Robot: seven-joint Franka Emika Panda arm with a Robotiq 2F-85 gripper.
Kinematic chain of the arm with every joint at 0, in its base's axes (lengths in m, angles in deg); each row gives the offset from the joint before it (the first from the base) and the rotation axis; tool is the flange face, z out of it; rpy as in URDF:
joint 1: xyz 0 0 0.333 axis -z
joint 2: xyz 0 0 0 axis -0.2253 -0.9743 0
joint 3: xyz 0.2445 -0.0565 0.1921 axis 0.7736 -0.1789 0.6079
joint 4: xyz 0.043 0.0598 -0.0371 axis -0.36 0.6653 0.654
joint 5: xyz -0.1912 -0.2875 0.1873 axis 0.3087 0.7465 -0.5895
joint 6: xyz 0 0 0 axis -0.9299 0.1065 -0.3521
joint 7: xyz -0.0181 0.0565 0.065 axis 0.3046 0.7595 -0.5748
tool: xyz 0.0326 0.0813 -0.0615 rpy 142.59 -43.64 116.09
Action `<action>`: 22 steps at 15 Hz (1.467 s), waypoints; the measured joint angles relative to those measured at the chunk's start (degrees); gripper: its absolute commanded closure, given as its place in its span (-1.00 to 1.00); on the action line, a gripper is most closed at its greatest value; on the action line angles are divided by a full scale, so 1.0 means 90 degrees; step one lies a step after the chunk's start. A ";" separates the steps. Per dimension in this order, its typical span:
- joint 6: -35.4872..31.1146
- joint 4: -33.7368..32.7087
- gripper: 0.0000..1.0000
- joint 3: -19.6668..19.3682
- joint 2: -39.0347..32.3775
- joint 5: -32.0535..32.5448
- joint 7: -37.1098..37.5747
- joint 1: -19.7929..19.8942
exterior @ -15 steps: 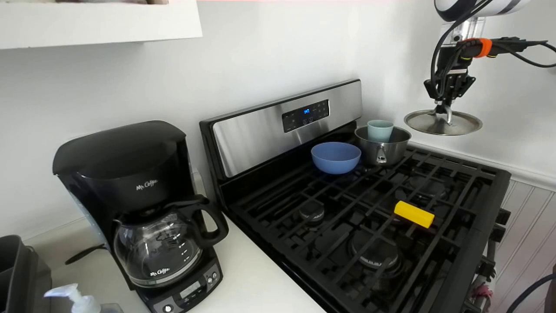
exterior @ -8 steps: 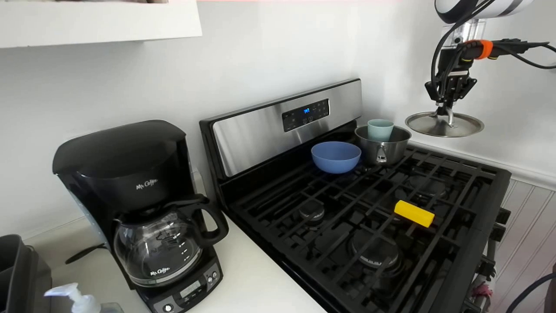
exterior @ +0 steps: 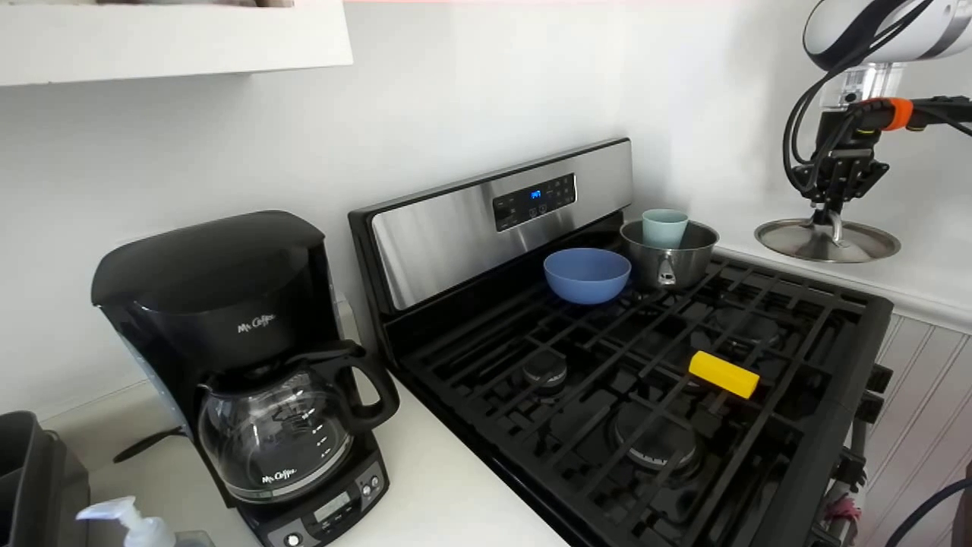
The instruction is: Pick up the silver pot lid and put it on the bottom right cooker on the hob of the stove
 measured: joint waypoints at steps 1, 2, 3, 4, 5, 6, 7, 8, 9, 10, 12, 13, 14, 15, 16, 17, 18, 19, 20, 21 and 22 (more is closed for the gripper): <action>0.0000 0.0051 0.93 -0.0038 -0.0011 -0.0072 -0.0130 0.0074; 0.0000 0.0122 0.93 -0.0057 -0.0013 -0.0141 -0.0279 0.0133; -0.0005 0.0202 0.93 -0.0068 -0.0010 -0.0207 -0.0419 0.0171; -0.0055 0.0301 0.93 -0.0073 -0.0006 -0.0276 -0.0544 0.0195; -0.0139 0.0411 0.93 -0.0077 -0.0005 -0.0350 -0.0651 0.0203; -0.0326 0.0546 0.93 -0.0075 -0.0005 -0.0395 -0.0708 0.0201; -0.0637 0.0712 0.93 -0.0069 -0.0004 -0.0407 -0.0714 0.0193; -0.0994 0.0892 0.93 -0.0057 -0.0006 -0.0419 -0.0713 0.0182; -0.1343 0.1080 0.93 -0.0034 -0.0010 -0.0429 -0.0710 0.0173; -0.1637 0.1257 0.93 -0.0009 -0.0013 -0.0436 -0.0706 0.0161; -0.2087 0.1575 0.93 0.0047 -0.0016 -0.0478 -0.0700 0.0133; -0.2231 0.1709 0.93 0.0075 -0.0016 -0.0522 -0.0700 0.0114; -0.2341 0.1818 0.93 0.0098 -0.0017 -0.0572 -0.0700 0.0094; -0.2437 0.1904 0.93 0.0127 -0.0016 -0.0628 -0.0700 0.0082; -0.2482 0.1963 0.93 0.0152 -0.0021 -0.0689 -0.0699 0.0077; -0.2484 0.1997 0.93 0.0171 -0.0025 -0.0764 -0.0699 0.0075; -0.2484 0.2017 0.93 0.0182 -0.0033 -0.0832 -0.0699 0.0075; -0.2482 0.2025 0.93 0.0186 -0.0051 -0.0896 -0.0699 0.0075; -0.2472 0.2027 0.93 0.0186 -0.0079 -0.0957 -0.0699 0.0075; -0.2469 0.2027 0.93 0.0186 -0.0119 -0.1012 -0.0699 0.0075; -0.2469 0.2027 0.93 0.0186 -0.0165 -0.1050 -0.0699 0.0075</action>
